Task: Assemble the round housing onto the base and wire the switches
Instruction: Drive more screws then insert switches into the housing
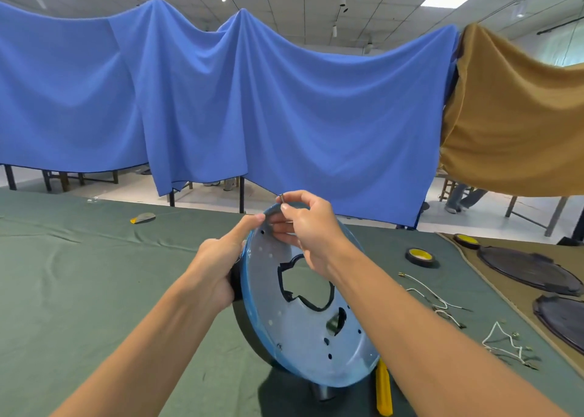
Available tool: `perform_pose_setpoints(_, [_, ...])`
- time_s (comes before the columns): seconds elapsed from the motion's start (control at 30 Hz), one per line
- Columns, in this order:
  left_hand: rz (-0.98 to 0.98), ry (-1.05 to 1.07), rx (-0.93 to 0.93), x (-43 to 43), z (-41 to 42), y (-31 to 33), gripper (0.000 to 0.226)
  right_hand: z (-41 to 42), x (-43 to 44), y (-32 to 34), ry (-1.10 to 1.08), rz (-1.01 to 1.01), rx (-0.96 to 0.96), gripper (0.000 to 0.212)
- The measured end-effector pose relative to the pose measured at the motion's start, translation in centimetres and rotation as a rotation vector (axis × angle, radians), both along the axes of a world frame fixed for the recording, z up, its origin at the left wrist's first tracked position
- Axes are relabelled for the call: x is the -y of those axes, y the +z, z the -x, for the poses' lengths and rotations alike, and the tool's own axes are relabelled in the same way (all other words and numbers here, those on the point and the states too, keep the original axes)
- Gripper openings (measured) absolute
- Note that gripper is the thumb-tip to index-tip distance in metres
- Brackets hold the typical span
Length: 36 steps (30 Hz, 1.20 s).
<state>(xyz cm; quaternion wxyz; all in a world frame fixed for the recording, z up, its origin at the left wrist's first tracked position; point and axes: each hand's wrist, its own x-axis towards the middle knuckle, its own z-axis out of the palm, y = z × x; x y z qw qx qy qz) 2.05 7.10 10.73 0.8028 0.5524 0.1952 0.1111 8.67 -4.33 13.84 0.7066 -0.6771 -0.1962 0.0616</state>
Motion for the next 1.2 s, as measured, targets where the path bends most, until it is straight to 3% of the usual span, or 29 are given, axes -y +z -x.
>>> perform_pose_setpoints(0.33, [0.064,-0.184,-0.234,-4.3,-3.1,-5.0,0.082,-3.4,-2.1,-3.4,0.011,0.213,-0.030,0.014])
perform_pose_setpoints(0.63, [0.285,-0.274,-0.289,-6.1,-5.0,-8.7,0.060,-5.6,-3.1,-6.0,0.060,0.411,0.025,0.004])
perform_pose_setpoints(0.8, [0.269,-0.295,-0.292,-6.4,-5.0,-9.2,0.059,-6.1,-4.0,-6.8,0.005,0.590,0.216,0.005])
perform_pose_setpoints(1.03, [0.269,-0.266,-0.282,-6.4,-5.0,-9.4,0.061,-5.8,-4.8,-7.3,0.018,0.671,0.390,0.005])
perform_pose_setpoints(1.2, [0.304,-0.269,-0.262,-6.3,-5.0,-9.4,0.057,-5.7,-5.2,-7.9,0.043,0.681,0.385,0.005])
